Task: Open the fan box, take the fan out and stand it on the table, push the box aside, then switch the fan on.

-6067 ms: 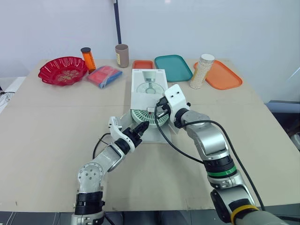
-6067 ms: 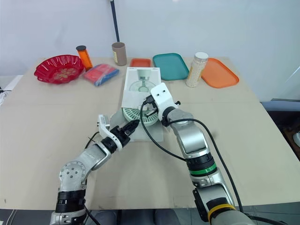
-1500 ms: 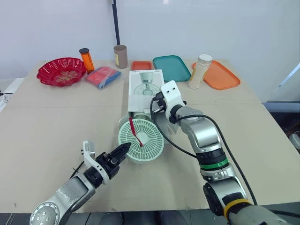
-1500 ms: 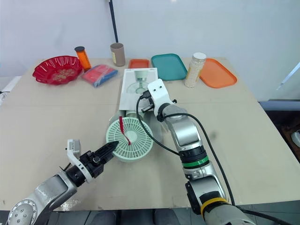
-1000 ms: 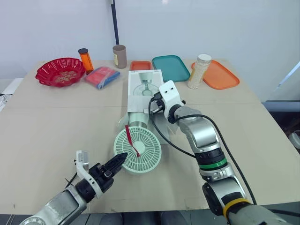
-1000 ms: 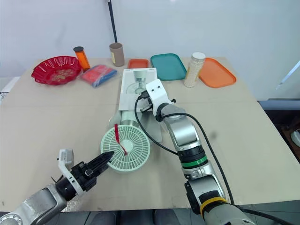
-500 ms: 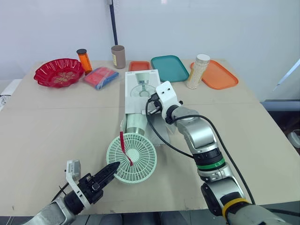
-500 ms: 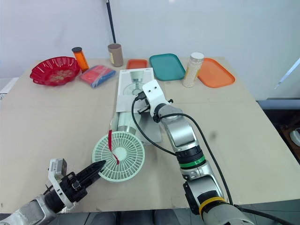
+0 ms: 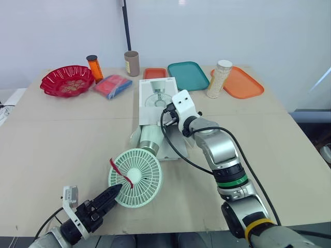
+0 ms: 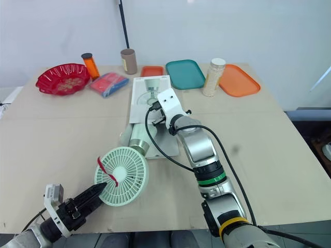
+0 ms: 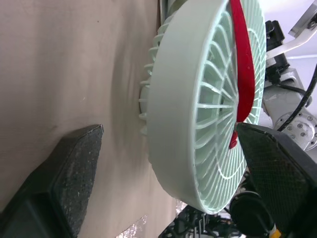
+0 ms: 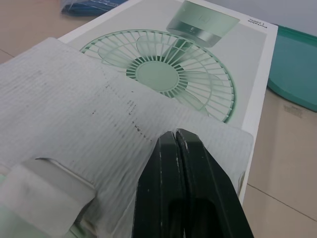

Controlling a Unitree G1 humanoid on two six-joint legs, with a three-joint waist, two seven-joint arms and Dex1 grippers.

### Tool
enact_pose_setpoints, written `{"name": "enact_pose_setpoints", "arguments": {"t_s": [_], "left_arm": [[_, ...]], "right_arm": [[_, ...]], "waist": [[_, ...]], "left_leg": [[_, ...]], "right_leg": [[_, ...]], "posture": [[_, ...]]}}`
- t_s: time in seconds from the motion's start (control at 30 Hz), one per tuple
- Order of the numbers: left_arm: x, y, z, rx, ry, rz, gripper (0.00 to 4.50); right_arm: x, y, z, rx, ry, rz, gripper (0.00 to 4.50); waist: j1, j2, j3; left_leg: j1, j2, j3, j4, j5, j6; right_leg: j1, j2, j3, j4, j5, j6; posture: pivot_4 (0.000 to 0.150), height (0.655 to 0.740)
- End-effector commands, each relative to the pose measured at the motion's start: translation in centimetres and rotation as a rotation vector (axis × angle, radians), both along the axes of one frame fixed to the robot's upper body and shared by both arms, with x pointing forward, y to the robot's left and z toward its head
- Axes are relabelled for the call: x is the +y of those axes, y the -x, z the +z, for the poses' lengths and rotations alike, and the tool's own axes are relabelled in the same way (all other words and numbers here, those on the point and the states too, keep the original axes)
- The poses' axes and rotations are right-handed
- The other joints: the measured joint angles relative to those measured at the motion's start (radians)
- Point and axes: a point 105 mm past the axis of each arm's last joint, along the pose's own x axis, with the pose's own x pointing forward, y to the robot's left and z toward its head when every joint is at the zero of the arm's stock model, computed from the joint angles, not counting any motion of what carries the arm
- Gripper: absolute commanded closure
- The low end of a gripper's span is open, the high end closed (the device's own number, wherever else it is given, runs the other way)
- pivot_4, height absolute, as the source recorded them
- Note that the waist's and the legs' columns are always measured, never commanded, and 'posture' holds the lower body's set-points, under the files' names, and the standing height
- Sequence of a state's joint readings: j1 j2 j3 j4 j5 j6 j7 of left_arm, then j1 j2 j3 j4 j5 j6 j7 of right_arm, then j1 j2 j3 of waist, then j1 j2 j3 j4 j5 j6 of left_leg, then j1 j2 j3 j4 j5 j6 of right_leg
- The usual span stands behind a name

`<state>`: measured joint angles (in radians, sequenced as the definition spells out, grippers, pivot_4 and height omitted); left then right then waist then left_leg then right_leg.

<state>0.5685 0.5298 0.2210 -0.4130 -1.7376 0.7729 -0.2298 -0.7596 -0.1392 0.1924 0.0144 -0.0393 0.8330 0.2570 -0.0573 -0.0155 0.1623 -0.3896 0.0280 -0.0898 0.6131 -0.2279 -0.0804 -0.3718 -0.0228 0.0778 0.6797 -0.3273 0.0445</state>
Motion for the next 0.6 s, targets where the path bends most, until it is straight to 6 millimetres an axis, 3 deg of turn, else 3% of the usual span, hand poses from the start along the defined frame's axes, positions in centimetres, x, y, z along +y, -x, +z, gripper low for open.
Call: {"name": "enact_pose_setpoints", "arguments": {"t_s": [0.03, 0.3, 0.37, 0.47, 0.53, 0.6], "left_arm": [[1.4, 1.6, -3.2, 0.139, -0.065, 0.017, 0.02], [5.1, 2.2, -2.6, 0.108, -0.129, 0.043, 0.02], [7.0, 2.1, -1.6, 0.074, -0.167, 0.059, 0.02], [8.3, 2.3, 0.1, 0.008, -0.219, 0.05, 0.02], [5.0, 0.0, 3.4, -0.111, -0.264, 0.006, 0.02], [2.7, -1.7, 6.5, -0.203, -0.328, -0.019, 0.02]], "right_arm": [[0.2, 0.2, -0.8, 0.027, -0.001, 0.001, 4.5], [0.5, 0.1, -0.8, 0.026, -0.006, 0.001, 4.5], [0.5, 0.0, -0.7, 0.019, 0.002, -0.001, 4.5], [0.6, 0.0, -0.5, 0.013, 0.003, 0.0, 4.5], [0.8, 0.0, -0.2, 0.008, -0.003, 0.005, 4.5], [1.1, 0.1, 0.2, -0.007, -0.005, 0.018, 4.5]], "waist": [[0.0, 0.001, 0.0], [-0.017, 0.001, 0.0], [-0.021, 0.001, 0.0], [-0.023, 0.0, 0.0], [-0.02, -0.001, 0.002], [-0.009, -0.009, 0.007]], "left_leg": [[0.0, 0.0, 0.001, -0.001, 0.0, 0.0], [0.001, 0.001, 0.004, -0.006, 0.0, 0.0], [0.001, 0.001, 0.004, -0.007, 0.0, 0.0], [0.001, 0.004, 0.004, -0.008, 0.0, 0.0], [0.001, 0.005, 0.004, -0.009, 0.001, -0.001], [-0.001, 0.004, 0.002, -0.009, 0.003, -0.003]], "right_leg": [[0.0, 0.0, 0.001, 0.0, 0.0, -0.001], [-0.002, 0.001, 0.003, 0.0, 0.001, -0.004], [-0.003, 0.001, 0.003, 0.0, 0.001, -0.005], [-0.004, 0.003, 0.002, 0.001, 0.001, -0.006], [-0.006, 0.004, 0.002, 0.001, 0.001, -0.007], [-0.006, 0.002, 0.003, 0.001, 0.003, -0.005]], "posture": [[0.15, 0.74], [0.15, 0.74], [0.15, 0.74], [0.15, 0.74], [0.15, 0.74], [0.15, 0.74]]}}
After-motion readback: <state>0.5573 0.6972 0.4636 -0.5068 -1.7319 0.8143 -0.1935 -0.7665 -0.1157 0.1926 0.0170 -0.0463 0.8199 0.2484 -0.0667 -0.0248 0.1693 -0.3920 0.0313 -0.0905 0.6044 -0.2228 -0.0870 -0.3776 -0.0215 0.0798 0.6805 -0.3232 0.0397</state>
